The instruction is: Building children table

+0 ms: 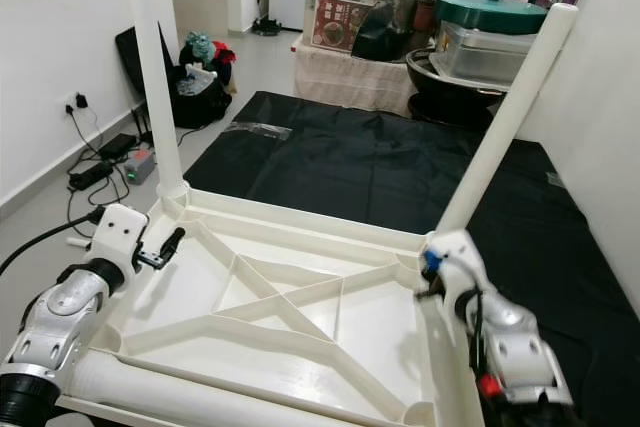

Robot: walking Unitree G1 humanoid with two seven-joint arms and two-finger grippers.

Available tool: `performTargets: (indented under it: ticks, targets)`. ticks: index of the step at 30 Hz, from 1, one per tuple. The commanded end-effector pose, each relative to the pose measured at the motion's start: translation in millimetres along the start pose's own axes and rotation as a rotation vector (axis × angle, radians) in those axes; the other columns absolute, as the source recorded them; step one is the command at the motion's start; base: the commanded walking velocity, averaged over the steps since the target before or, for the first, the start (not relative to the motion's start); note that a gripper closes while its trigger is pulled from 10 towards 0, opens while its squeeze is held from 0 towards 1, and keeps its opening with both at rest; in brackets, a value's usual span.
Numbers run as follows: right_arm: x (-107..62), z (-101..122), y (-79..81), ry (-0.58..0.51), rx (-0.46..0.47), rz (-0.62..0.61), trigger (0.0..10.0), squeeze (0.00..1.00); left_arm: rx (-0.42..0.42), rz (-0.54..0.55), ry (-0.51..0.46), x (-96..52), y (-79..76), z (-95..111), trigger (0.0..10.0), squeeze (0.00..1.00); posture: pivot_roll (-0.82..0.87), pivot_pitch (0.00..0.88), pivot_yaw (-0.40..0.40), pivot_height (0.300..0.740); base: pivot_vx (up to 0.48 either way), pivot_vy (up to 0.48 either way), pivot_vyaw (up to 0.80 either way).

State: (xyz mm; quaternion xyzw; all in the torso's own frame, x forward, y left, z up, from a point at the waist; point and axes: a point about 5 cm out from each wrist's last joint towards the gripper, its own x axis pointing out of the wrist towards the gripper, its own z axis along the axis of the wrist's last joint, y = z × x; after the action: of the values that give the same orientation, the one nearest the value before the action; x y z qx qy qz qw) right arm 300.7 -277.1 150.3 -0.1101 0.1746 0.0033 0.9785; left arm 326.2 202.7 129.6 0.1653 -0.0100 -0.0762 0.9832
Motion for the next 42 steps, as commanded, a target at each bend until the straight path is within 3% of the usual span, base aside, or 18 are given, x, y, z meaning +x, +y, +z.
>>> performTargets:
  ticks: [1,2,4,5,11,13,14,15,16,17,18,19,21,28,31,38,41,42]
  targets:
    - [-1.0,9.7,-4.8,-0.05,0.049,-0.019,10.0,1.0,0.002,-0.018,0.011,0.2,-5.1,-1.6,10.0,0.0,0.04,0.0,-0.11,0.74,0.0,0.0,0.0]
    - [-7.7,57.2,-10.3,-0.25,0.136,-0.021,10.0,1.0,0.002,-0.018,0.012,-0.7,-6.3,-1.9,10.0,0.0,0.04,0.0,-0.105,0.74,0.0,0.0,0.0]
    - [-7.7,57.2,-10.3,-0.25,0.136,-0.021,10.0,1.0,0.002,-0.018,0.012,-0.7,-6.3,-1.9,10.0,0.0,0.04,0.0,-0.105,0.74,0.0,0.0,0.0]
    - [-19.8,88.7,-14.8,-0.382,0.175,-0.005,10.0,1.0,0.001,-0.022,0.013,-0.9,-7.2,-2.1,10.0,0.0,0.03,0.0,-0.101,0.74,0.0,0.0,0.0]
    - [-35.1,108.7,-10.8,-0.473,0.244,0.098,10.0,1.0,-0.003,-0.026,0.011,0.3,-8.4,-1.1,10.0,0.0,0.02,0.0,-0.097,0.74,0.0,0.0,0.0]
    - [-49.1,98.4,11.9,-0.434,0.203,0.328,10.0,1.0,-0.008,-0.029,0.008,1.0,-9.3,-0.1,10.0,0.0,0.01,0.0,-0.096,0.74,0.0,0.0,0.0]
    - [-60.8,83.3,26.1,-0.37,0.114,0.47,10.0,1.0,-0.01,-0.029,0.008,0.9,-8.8,-0.3,10.0,0.0,0.01,0.0,-0.094,0.74,0.0,0.0,0.0]
    - [-60.8,83.3,26.1,-0.37,0.114,0.47,10.0,1.0,-0.01,-0.029,0.008,0.9,-8.8,-0.3,10.0,0.0,0.01,0.0,-0.094,0.74,0.0,0.0,0.0]
    - [-82.6,58.6,45.6,-0.258,-0.001,0.683,10.0,1.0,-0.012,-0.029,0.01,0.2,-7.1,-1.2,10.0,0.0,0.0,0.0,-0.093,0.74,0.0,0.0,0.0]
    - [-82.6,58.6,45.6,-0.258,-0.001,0.683,10.0,1.0,-0.012,-0.029,0.01,0.2,-7.1,-1.2,10.0,0.0,0.0,0.0,-0.093,0.74,0.0,0.0,0.0]
    - [-97.0,47.0,54.4,-0.21,-0.051,0.798,10.0,1.0,-0.013,-0.028,0.012,-0.3,-6.0,-1.8,10.0,0.0,0.0,0.0,-0.093,0.74,0.0,0.0,0.0]
    - [-97.0,47.0,54.4,-0.21,-0.051,0.798,10.0,1.0,-0.013,-0.028,0.012,-0.3,-6.0,-1.8,10.0,0.0,0.0,0.0,-0.093,0.74,0.0,0.0,0.0]
    - [-111.1,31.9,63.0,-0.129,-0.083,0.919,10.0,1.0,-0.015,-0.026,0.015,-0.5,-4.2,-2.8,10.0,0.0,-0.01,0.0,-0.091,0.74,0.0,0.0,0.0]
    - [-111.3,25.8,73.7,-0.078,-0.097,0.999,10.0,1.0,-0.02,-0.029,0.012,0.9,-6.8,-1.4,10.0,0.0,0.01,0.0,-0.1,0.74,0.0,0.0,0.0]
    - [-92.2,9.9,84.7,0.005,-0.192,0.928,10.0,1.0,-0.017,-0.019,0.015,-0.3,-5.0,-2.4,10.0,0.0,0.02,0.0,-0.102,0.74,0.0,0.0,0.0]
    - [-84.6,-13.7,89.7,0.135,-0.303,0.877,10.0,1.0,-0.014,-0.016,0.016,-0.7,-5.0,-2.7,10.0,0.0,0.03,0.0,-0.104,0.74,0.0,0.0,0.0]
    - [-69.9,-39.1,85.4,0.269,-0.418,0.749,10.0,1.0,-0.012,-0.016,0.014,-0.7,-5.7,-2.5,10.0,0.0,0.03,0.0,-0.105,0.74,0.0,0.0,0.0]
    - [-69.9,-39.1,85.4,0.269,-0.418,0.749,10.0,1.0,-0.012,-0.016,0.014,-0.7,-5.7,-2.5,10.0,0.0,0.03,0.0,-0.105,0.74,0.0,0.0,0.0]
